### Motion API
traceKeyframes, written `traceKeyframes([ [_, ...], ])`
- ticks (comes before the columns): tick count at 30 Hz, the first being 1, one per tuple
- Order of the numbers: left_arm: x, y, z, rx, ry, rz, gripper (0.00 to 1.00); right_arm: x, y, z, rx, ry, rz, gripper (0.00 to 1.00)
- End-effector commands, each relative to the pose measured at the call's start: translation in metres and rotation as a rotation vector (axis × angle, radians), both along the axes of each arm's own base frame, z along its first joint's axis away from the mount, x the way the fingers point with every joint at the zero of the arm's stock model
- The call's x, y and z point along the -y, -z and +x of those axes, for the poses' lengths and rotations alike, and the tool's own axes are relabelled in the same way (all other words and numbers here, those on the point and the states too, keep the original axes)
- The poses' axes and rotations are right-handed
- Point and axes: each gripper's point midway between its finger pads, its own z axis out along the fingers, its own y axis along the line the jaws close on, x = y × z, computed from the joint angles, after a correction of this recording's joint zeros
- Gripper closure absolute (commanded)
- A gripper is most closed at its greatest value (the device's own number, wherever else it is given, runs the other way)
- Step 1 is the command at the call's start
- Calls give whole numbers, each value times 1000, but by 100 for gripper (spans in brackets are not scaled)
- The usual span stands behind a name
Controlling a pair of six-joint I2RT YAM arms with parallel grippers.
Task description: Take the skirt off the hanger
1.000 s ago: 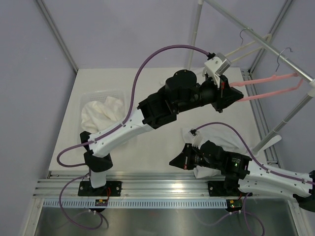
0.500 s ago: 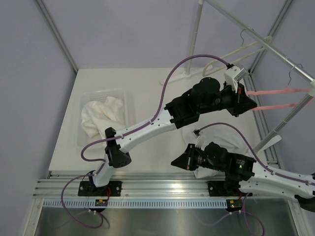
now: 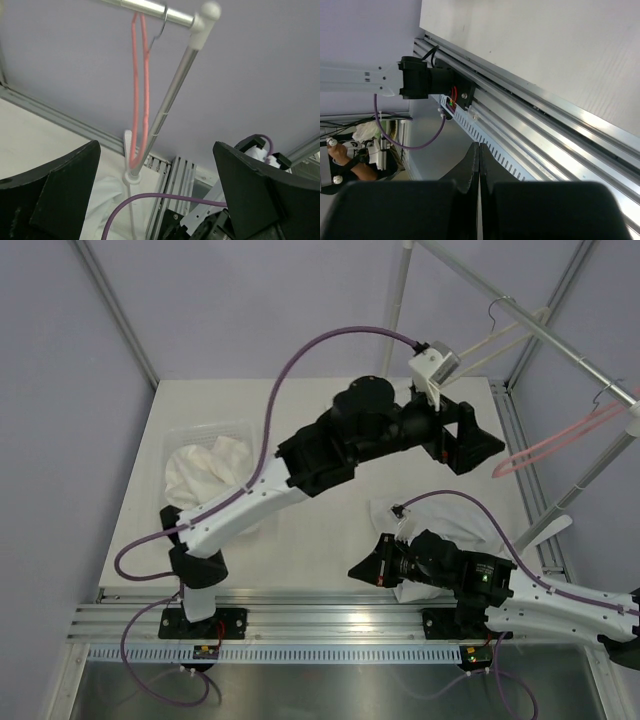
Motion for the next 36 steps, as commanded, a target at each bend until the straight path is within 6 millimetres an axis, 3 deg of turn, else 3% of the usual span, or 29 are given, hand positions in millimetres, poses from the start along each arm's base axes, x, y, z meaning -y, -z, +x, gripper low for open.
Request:
traceKeyframes([
  [1, -110, -118, -19, 179, -127, -191, 1, 4, 5, 6, 12, 42, -40, 99],
  [2, -127, -121, -16, 204, -181, -178, 1, 5, 5, 7, 11, 45, -45, 100],
  [3, -169, -139, -26, 218, -222, -205, 1, 6, 2, 7, 16, 50, -43, 100],
  [4, -178, -114, -13, 193, -302, -140, 1, 9, -1, 7, 19, 54, -41, 100],
  [6, -208, -92, -11, 184, -375, -92, 1, 11, -15, 9, 46, 61, -20, 100],
  [7, -246, -95, -18, 182, -427, -123, 1, 16, -23, 8, 57, 62, -12, 100],
  [8, -239, -42, -10, 146, -444, -13, 1, 21, -30, 10, 80, 71, -16, 100],
  [9, -246, -21, -9, 126, -461, 19, 1, 24, -49, 12, 101, 84, 11, 100],
  [10, -252, -1, -9, 110, -474, 51, 1, 35, -55, 11, 112, 93, 2, 100],
  [11, -258, 36, -10, 81, -475, 109, 1, 40, -65, 12, 132, 100, 11, 100],
  [13, -259, 74, -12, 38, -473, 167, 1, 57, -97, 13, 178, 132, 68, 100],
  [14, -259, 88, -17, 14, -445, 179, 1, 63, -108, 12, 203, 136, 90, 100],
  [15, -252, 122, -17, -13, -425, 238, 1, 70, -128, 13, 227, 151, 134, 100],
  [17, -240, 147, -21, -67, -373, 254, 1, 83, -152, 8, 269, 150, 192, 100],
  [18, -235, 176, -21, -97, -360, 300, 1, 90, -172, 5, 290, 147, 238, 100],
  [21, -212, 216, -17, -133, -331, 327, 1, 106, -202, -2, 335, 132, 277, 100],
  [22, -209, 239, -13, -146, -345, 369, 1, 109, -203, -3, 337, 131, 266, 100],
  [23, -202, 249, -8, -158, -354, 376, 1, 112, -207, -4, 345, 130, 273, 100],
  [24, -193, 275, -2, -173, -363, 442, 1, 115, -213, -6, 350, 128, 289, 100],
  [27, -178, 299, 14, -189, -408, 510, 1, 119, -222, -12, 357, 115, 351, 100],
  [28, -170, 320, 21, -197, -425, 569, 1, 122, -226, -14, 361, 114, 383, 100],
  [30, -152, 319, 32, -190, -430, 586, 1, 120, -222, -15, 348, 110, 389, 100],
  [31, -141, 339, 35, -199, -417, 637, 1, 121, -221, -15, 346, 110, 392, 100],
  [32, -127, 328, 40, -188, -400, 618, 1, 120, -219, -15, 336, 109, 393, 100],
  [34, -108, 333, 43, -187, -364, 616, 1, 117, -214, -15, 327, 103, 381, 100],
  [35, -100, 352, 47, -189, -353, 656, 1, 116, -213, -16, 322, 101, 380, 100],
  [36, -88, 345, 52, -185, -344, 639, 1, 115, -212, -16, 319, 99, 378, 100],
])
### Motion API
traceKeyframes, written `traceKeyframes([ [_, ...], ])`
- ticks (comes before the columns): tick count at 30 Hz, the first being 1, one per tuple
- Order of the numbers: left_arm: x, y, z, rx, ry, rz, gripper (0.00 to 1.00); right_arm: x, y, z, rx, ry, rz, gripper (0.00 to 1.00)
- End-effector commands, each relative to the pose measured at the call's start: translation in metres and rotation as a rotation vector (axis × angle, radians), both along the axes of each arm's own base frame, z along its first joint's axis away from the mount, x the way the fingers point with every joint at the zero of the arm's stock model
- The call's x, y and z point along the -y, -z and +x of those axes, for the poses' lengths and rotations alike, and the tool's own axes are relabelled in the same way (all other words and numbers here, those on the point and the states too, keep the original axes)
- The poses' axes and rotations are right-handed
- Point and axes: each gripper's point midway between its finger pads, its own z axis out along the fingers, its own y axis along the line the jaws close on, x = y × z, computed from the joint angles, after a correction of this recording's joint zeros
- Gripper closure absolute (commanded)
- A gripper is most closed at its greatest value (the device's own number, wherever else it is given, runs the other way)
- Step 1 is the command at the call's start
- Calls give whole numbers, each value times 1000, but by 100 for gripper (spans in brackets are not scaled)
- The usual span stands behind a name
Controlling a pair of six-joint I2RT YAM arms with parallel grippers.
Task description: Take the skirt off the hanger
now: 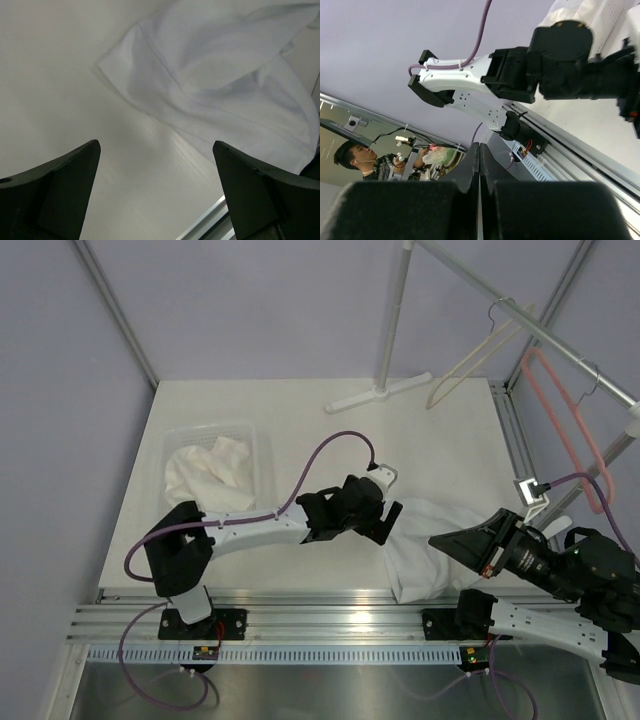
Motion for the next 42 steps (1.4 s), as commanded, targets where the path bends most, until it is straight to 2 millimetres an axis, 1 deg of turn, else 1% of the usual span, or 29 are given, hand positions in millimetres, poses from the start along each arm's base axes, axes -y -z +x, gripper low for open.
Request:
traceKeyframes([
  [1, 47, -28, 25, 51, 31, -113, 1, -5, 2, -2, -10, -22, 4, 100],
  [2, 52, -12, 30, 37, 35, -84, 1, -5, 2, -3, -12, -24, 7, 100],
  [3, 60, -16, 35, 44, 43, -99, 1, -6, 4, -3, -15, -27, 0, 100],
  [4, 64, -12, 38, 38, 54, -97, 1, -6, 5, -4, -17, -28, 2, 100],
  [7, 63, 9, 54, -12, 48, -80, 1, -4, 10, -3, -29, -24, -2, 100],
  [9, 68, 18, 53, -45, 63, -112, 1, -3, 14, -3, -36, -18, -6, 100],
  [13, 74, 53, 47, -109, 86, -82, 2, 4, 16, -2, -36, -3, 4, 100],
  [15, 79, 60, 44, -136, 98, -83, 6, 4, 18, -2, -35, 0, 2, 100],
  [16, 80, 71, 43, -151, 101, -68, 9, 3, 18, -2, -37, 0, 1, 100],
  [18, 82, 77, 46, -161, 81, -29, 32, 2, 20, -1, -42, 1, -4, 100],
  [20, 78, 93, 44, -194, 71, 35, 61, 0, 22, -1, -48, -3, -9, 100],
  [21, 78, 90, 51, -173, 51, 40, 93, -2, 25, -1, -53, -5, -13, 100],
  [22, 76, 91, 53, -166, 35, 49, 100, -3, 25, -1, -58, -6, -9, 100],
  [23, 72, 91, 54, -160, 29, 59, 100, -4, 26, -1, -59, -9, -9, 100],
  [25, 62, 77, 60, -127, 7, 56, 100, -5, 29, -1, -65, -13, -8, 100],
  [26, 57, 68, 63, -110, 9, 55, 100, -6, 31, -1, -69, -13, -14, 100],
  [27, 49, 44, 66, -84, 5, 31, 100, -6, 32, -1, -69, -11, -14, 100],
  [29, 19, 16, 86, -41, -35, 55, 100, -5, 31, -1, -69, -11, -5, 100],
  [30, 6, -26, 95, 9, -55, 11, 100, -5, 31, -1, -68, -10, -7, 100],
  [31, -20, -48, 117, 35, -113, -4, 100, -5, 31, -1, -67, -10, -4, 100],
  [32, -42, -66, 124, 51, -129, 4, 100, -6, 32, -1, -68, -10, -7, 100],
  [33, -62, -108, 130, 104, -153, -47, 100, -6, 31, -1, -66, -11, -5, 100],
  [34, -96, -134, 147, 132, -205, -43, 100, -7, 31, -1, -64, -13, -8, 100],
  [35, -114, -156, 152, 164, -228, -53, 100, -7, 32, 0, -63, -8, -10, 100],
  [37, -157, -223, 159, 273, -271, -88, 100, -9, 32, 1, -57, -6, -12, 100],
  [39, -182, -266, 158, 348, -302, -120, 100, -13, 31, 2, -52, -8, -12, 100],
  [40, -204, -285, 157, 376, -332, -118, 100, -16, 33, 4, -51, -7, -26, 100],
  [41, -215, -325, 153, 447, -344, -161, 100, -18, 33, 4, -50, -12, -31, 100],
  [42, -223, -343, 150, 479, -349, -180, 100, -22, 35, 5, -53, -13, -45, 100],
])
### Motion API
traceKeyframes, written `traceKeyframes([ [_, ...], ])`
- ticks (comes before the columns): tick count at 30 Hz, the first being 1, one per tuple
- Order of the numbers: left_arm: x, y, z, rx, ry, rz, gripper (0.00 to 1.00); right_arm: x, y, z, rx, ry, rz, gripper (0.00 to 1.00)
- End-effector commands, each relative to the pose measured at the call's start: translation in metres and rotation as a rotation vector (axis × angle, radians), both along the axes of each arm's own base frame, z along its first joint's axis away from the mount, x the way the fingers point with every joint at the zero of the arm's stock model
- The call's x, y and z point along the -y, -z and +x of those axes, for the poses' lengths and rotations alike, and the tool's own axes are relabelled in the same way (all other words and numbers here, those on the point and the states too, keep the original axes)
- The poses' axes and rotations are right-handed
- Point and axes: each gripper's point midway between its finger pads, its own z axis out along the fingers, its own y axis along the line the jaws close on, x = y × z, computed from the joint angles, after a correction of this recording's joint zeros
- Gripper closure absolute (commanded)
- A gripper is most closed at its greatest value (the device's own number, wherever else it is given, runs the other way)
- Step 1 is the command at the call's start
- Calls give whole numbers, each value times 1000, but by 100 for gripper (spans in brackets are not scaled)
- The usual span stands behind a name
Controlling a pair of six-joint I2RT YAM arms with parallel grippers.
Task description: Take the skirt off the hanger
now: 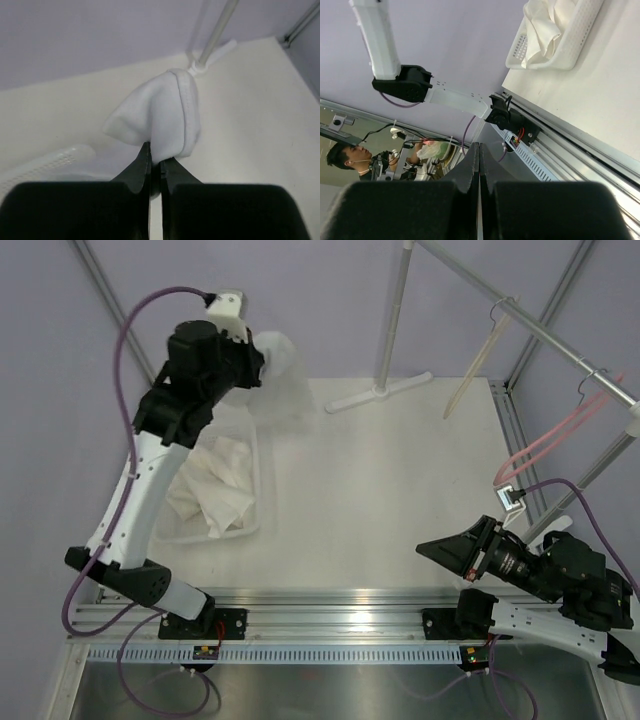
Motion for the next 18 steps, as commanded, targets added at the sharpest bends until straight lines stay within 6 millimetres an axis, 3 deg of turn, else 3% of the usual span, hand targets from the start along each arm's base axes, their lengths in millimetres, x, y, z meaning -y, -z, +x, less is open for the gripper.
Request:
traceKeyframes([
  [1, -31, -77, -35, 150, 33, 12, 100, -14, -4, 5, 14, -5, -10, 100],
  [2, -39, -104, -42, 212, 20, -12, 100, -16, -3, 5, 13, -7, -16, 100],
  [4, -62, -126, -45, 267, -49, -34, 100, -22, -3, 6, 11, -14, -20, 100],
  [8, -104, -151, -62, 344, -186, -91, 100, -27, 1, 4, 1, -31, -26, 100],
  [14, -143, -137, -68, 333, -352, -83, 100, -22, 7, 3, -12, -24, -18, 100],
  [15, -153, -145, -77, 369, -391, -97, 100, -21, 7, 3, -13, -23, -13, 100],
  [16, -157, -127, -73, 340, -408, -85, 100, -20, 6, 3, -12, -21, -10, 100],
  [18, -166, -127, -83, 376, -429, -112, 100, -19, 6, 2, -13, -23, -6, 100],
])
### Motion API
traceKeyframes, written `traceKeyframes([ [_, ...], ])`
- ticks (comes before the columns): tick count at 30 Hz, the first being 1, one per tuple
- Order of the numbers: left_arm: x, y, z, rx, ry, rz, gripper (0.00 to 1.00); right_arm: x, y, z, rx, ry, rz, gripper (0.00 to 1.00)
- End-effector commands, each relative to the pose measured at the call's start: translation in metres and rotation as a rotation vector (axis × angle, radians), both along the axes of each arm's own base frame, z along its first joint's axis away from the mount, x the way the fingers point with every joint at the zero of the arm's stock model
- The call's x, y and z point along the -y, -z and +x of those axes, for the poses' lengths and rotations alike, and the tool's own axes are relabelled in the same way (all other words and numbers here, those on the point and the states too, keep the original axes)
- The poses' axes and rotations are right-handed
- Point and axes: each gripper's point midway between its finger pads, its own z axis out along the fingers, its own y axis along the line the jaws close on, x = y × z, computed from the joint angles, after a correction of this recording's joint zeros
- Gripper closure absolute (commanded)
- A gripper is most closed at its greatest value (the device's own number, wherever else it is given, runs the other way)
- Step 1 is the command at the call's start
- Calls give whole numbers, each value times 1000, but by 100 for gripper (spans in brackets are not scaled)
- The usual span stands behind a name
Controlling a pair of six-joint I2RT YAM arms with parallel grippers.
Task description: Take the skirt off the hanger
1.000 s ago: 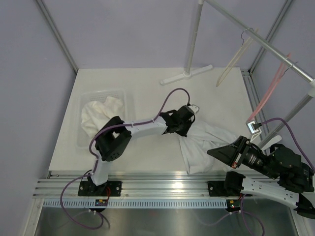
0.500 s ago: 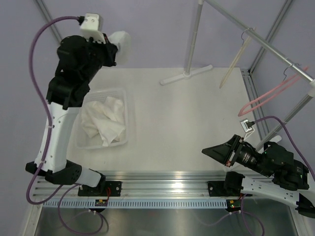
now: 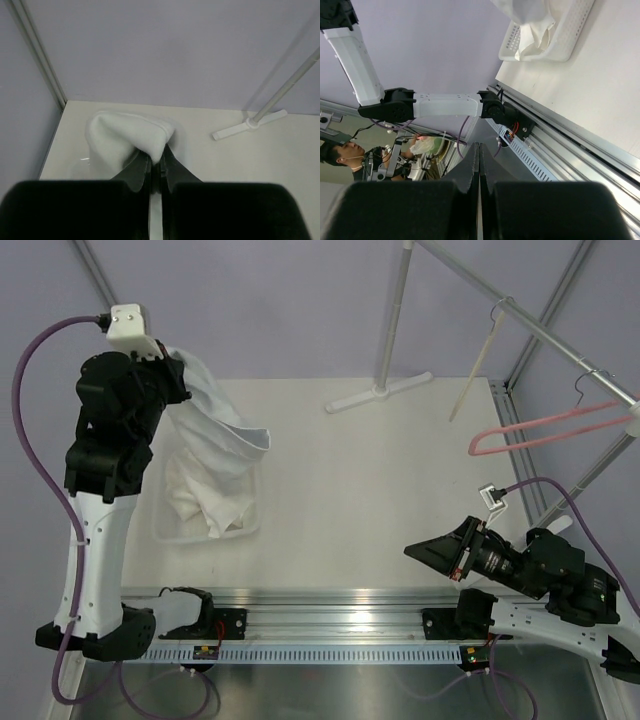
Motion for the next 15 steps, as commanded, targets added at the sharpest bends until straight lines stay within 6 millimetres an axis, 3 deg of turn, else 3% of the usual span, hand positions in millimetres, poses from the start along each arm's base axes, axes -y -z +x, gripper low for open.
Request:
traceKeyframes([
  [1, -25, -1, -10, 76, -98, -43, 100, 1, -11, -1, 10, -1, 46, 100],
  [5, -35, 21, -13, 39, -130, -54, 100, 2, -11, -2, 7, -7, 44, 100],
  [14, -46, 30, -23, 27, -162, -65, 100, 0, -10, -2, 1, -10, 47, 100],
  [15, -46, 45, -20, -3, -163, -68, 100, -1, -10, -2, 2, -10, 49, 100],
])
